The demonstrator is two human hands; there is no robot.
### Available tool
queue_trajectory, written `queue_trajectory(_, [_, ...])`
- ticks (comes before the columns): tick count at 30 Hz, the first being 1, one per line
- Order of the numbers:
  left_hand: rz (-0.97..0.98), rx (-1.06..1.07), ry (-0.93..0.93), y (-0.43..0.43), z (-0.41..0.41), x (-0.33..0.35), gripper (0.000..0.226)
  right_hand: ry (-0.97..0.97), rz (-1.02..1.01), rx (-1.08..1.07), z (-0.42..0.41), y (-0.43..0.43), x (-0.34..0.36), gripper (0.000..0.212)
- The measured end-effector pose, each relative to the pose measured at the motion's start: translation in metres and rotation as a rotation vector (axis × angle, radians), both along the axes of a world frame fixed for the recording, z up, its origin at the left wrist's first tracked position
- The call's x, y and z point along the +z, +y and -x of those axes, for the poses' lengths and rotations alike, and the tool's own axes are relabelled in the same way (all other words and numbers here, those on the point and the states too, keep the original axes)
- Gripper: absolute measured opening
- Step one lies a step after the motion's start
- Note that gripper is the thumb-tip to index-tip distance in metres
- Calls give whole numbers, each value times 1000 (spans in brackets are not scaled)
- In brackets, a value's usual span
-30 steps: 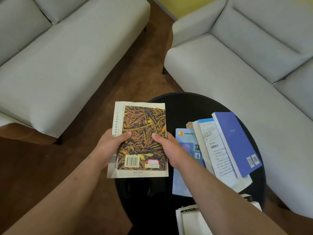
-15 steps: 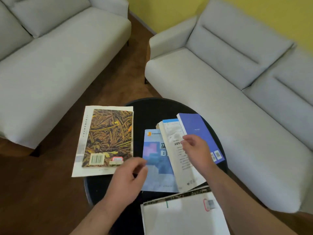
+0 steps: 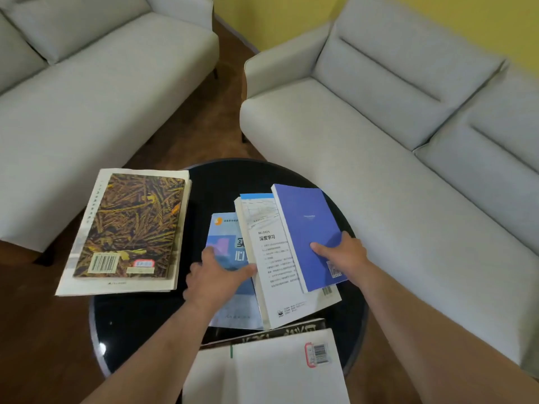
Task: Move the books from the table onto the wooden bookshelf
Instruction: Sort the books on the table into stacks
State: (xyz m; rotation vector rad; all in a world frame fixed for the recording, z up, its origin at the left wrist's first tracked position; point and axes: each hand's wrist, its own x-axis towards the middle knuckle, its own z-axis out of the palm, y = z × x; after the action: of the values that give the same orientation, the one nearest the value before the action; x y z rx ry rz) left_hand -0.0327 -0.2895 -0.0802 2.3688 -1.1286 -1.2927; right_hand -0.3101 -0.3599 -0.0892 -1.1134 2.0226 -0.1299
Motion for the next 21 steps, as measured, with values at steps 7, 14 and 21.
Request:
queue_trajectory(7, [-71,211,193,-8,-2,4,124,-97,-69,-19,-24,21,-3,86])
queue_trajectory(14, [0,263,304,1,-2,6,90,-402,-81,-104,-30,30,2,68])
queue_trajectory(21, [103,471,565,-4,-4,-9,17,-692,-79,-286,-25,24,-3,46])
